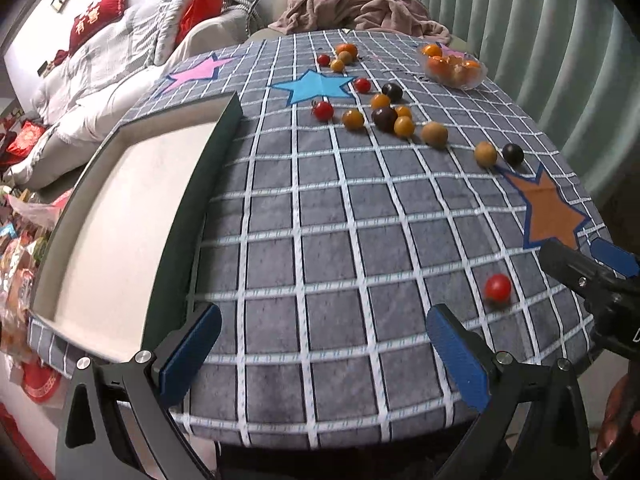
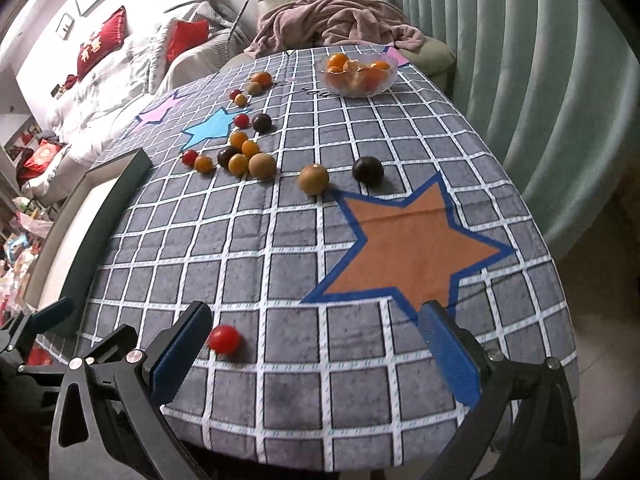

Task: Organize fruits
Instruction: 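Move both tools toward the scattered tomatoes on the tablecloth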

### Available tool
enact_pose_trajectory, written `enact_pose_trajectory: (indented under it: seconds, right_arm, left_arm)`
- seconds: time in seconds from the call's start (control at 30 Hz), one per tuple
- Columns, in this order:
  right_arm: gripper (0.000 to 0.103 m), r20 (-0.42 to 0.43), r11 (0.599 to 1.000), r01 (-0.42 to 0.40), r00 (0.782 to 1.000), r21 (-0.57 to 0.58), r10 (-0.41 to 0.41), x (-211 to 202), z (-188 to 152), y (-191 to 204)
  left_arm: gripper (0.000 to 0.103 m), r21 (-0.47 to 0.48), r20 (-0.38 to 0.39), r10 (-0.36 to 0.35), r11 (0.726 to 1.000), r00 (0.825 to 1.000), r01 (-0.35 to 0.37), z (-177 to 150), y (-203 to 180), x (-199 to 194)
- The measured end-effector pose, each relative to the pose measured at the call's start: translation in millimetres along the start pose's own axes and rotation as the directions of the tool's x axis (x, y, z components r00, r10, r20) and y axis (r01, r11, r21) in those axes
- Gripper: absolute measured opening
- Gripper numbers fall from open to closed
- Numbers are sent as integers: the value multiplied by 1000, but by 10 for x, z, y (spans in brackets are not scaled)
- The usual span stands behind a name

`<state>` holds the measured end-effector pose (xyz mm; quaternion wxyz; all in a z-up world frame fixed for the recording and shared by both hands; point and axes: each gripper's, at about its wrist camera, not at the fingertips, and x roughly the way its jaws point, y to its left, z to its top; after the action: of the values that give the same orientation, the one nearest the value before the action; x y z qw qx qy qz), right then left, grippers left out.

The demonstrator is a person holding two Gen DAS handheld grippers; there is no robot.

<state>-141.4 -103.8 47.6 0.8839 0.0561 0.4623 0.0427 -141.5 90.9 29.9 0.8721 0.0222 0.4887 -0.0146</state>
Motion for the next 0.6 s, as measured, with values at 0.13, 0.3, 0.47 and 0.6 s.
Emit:
enact_pose_trajectory:
  seconds: [0.13,0.3,0.47,0.6]
  right_arm:
    - [103,7,1000,1,1000,-9,-1,-55,-40,10]
    - [103,21,1000,1,1000,-9,-1,-108,-32,-15]
    - [103,30,1000,-2,1000,-7,2,-148,-35,-61]
    - [103,33,1000,-8,999,6,8,-156,-47,-126]
  left_arm:
    - [103,6,4,2,1000,1000,-2,-45,-35,-56]
    - [103,20,10,-3,1000,1000,3,-68,-98,-127]
    - [103,36,11,-1,999,1000,1,-71,-173,-149]
    - [103,49,3,6,999,1000,-6,-78,-235,-134]
